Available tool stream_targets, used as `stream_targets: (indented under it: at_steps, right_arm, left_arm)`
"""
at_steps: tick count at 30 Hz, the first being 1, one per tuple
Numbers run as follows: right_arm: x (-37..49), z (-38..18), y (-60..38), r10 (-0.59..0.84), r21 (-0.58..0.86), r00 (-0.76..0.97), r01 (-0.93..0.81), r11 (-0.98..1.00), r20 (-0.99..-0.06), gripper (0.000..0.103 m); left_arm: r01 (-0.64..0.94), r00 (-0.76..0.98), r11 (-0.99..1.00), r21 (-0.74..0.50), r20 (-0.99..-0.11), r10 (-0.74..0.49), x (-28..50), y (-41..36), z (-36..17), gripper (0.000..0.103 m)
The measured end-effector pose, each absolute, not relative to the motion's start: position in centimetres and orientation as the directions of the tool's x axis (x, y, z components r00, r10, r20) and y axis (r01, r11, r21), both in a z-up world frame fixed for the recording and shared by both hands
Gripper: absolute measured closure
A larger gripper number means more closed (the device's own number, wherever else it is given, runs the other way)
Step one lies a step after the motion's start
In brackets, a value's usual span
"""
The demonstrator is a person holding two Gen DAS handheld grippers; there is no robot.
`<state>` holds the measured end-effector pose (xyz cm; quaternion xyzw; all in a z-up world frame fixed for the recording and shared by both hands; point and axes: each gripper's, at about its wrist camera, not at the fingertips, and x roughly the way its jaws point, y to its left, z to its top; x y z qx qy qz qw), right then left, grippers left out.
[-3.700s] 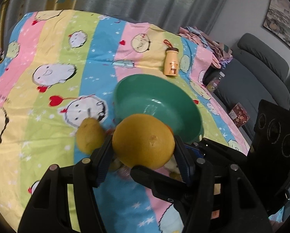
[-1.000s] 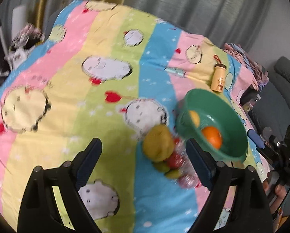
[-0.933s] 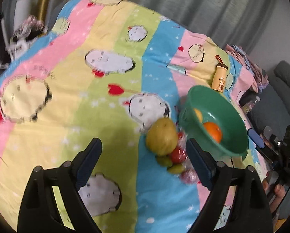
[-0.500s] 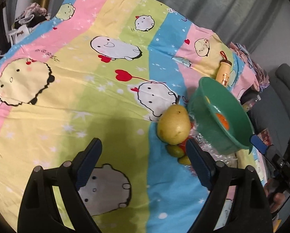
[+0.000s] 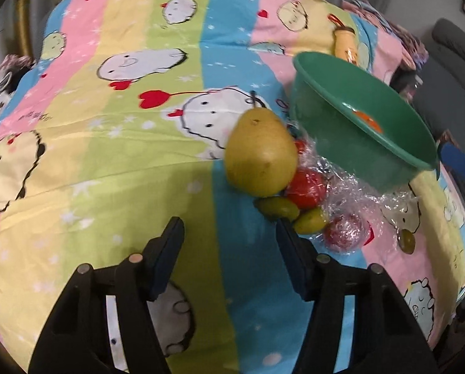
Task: Organize fruits
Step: 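Reach the left tool to the small green fruit and close on it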
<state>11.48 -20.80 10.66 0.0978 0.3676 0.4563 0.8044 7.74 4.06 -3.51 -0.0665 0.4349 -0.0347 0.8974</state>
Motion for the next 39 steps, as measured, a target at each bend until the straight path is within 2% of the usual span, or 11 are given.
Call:
stream_targets:
  at_steps: [5, 18, 19, 21, 25, 31, 39]
  right_arm:
    - [11.6, 10.7, -20.6, 0.809, 0.499, 0.307, -0.661, 0.56, -0.502, 0.031]
    - [11.6, 9.9, -20.1, 0.795, 0.501, 0.295, -0.648, 0.574, -0.529, 0.031]
    - [11.6, 9.9, -20.0, 0.794, 0.499, 0.296, -0.648, 0.575, -0.531, 0.031]
    - [11.4, 9.9, -20.0, 0.794, 0.495, 0.296, -0.652, 0.575, -0.532, 0.031]
    - [11.4, 10.0, -20.2, 0.794, 0.495, 0.302, -0.651, 0.576, -0.527, 0.031]
    - [11.6, 10.1, -20.6, 0.798, 0.503, 0.307, -0.644, 0.576, -0.519, 0.031]
    - [11.6, 10.2, -20.6, 0.791, 0.5, 0.302, -0.642, 0.581, -0.531, 0.031]
  left_arm:
    - [0.034, 0.621, 0.978, -0.207, -0.762, -0.183, 8.5, 3.6, -3.5, 0.043]
    - [0.072, 0.62, 0.975, -0.21, -0.757, -0.209, 9.6, 2.0, -3.9, 0.042]
    - [0.077, 0.621, 0.977, -0.2, -0.756, -0.204, 9.6, 1.7, -3.9, 0.042]
    - [0.102, 0.621, 0.971, -0.218, -0.748, -0.233, 9.4, 1.4, -3.9, 0.062]
    - [0.114, 0.616, 0.966, -0.234, -0.746, -0.253, 9.4, 1.2, -3.9, 0.071]
    - [0.088, 0.633, 0.964, -0.249, -0.733, -0.248, 8.7, 1.1, -3.5, 0.071]
    - [0.083, 0.649, 0.976, -0.199, -0.733, -0.205, 6.3, 1.5, -2.3, 0.071]
